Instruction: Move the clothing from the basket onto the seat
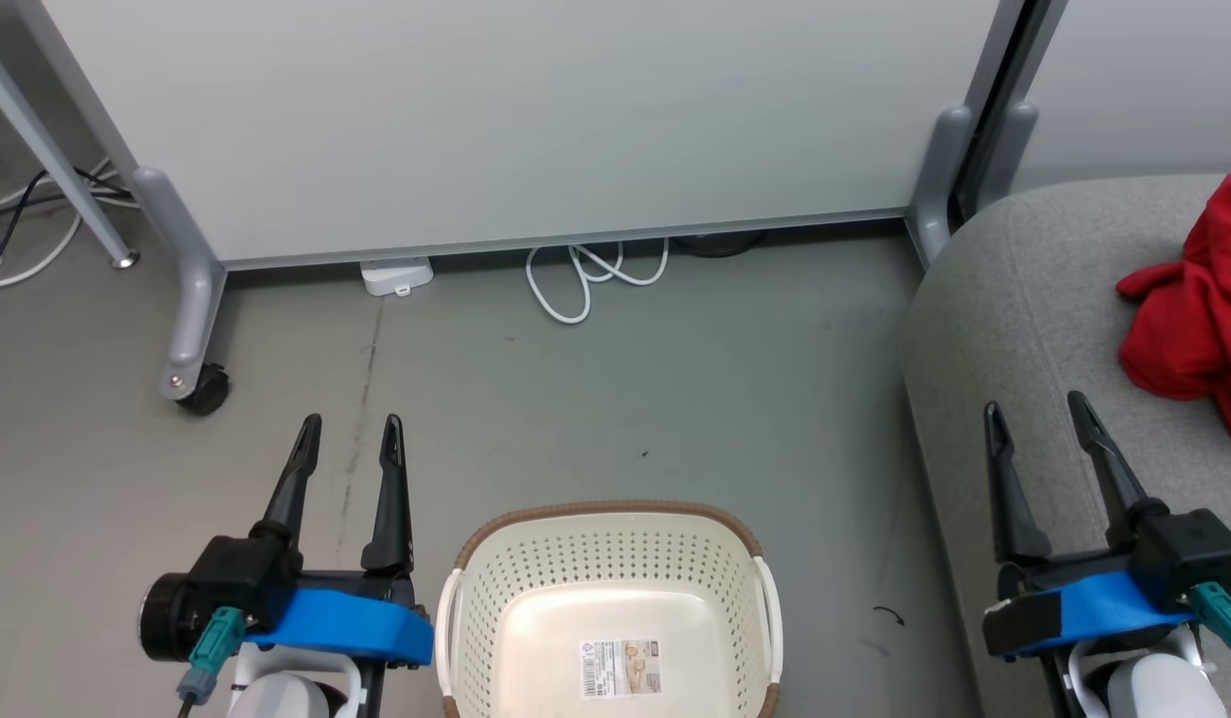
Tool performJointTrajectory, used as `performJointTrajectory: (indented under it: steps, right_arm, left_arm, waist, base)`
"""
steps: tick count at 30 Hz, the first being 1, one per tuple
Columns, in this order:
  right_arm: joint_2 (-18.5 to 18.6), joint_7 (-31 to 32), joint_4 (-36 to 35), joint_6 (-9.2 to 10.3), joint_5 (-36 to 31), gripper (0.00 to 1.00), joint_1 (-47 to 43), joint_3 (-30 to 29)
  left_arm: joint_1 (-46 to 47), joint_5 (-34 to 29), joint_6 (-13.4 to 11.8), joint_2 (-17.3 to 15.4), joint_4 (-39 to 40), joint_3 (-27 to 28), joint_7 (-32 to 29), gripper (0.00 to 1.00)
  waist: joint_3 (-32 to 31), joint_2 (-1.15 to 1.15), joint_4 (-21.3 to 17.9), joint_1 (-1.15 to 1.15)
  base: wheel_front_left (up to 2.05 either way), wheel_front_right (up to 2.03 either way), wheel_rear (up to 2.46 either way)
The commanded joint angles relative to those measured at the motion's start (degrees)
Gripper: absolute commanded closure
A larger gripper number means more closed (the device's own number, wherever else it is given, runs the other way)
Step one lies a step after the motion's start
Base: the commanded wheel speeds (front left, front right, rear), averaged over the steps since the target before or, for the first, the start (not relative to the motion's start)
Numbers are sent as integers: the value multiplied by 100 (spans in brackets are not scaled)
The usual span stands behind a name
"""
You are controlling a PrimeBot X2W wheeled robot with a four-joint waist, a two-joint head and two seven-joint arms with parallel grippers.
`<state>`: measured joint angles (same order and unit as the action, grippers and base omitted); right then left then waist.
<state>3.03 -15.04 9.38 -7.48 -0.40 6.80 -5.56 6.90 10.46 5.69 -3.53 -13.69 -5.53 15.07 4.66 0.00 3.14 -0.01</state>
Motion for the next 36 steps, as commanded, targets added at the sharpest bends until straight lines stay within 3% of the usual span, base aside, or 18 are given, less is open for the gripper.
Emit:
performJointTrajectory:
  steps: [1, 13, 14, 22, 36]
  right_arm:
    - [-16, -21, 3, -3, 48, 0, -100, 7]
    - [-18, -21, 75, -3, 146, 0, -176, -6]
    - [-8, 1, 88, 0, 123, 100, -110, -8]
    - [-35, 167, 386, 0, 482, 100, -126, -65]
    - [-29, 515, 358, 0, 2148, 100, -139, -39]
  left_arm:
    - [-48, -39, 31, -1, -19, 44, 14, 0]
    - [-123, -153, 96, 49, -137, 94, 14, 0]
    - [-94, -111, 76, 41, -147, 78, -1, 100]
    - [-268, 244, 79, 53, -367, 130, -124, 100]
    - [-222, 1734, 100, 55, -292, 334, -505, 100]
  waist:
    - [-15, 0, -9, 1]
    - [-169, 0, 7, 1]
    - [-168, 0, 5, 1]
    - [-178, 0, -3, 1]
    - [-209, 0, -39, 1]
  base:
    - [0, 0, 0]
    - [0, 0, 0]
    - [0, 0, 0]
    - [0, 0, 0]
    - [0, 0, 0]
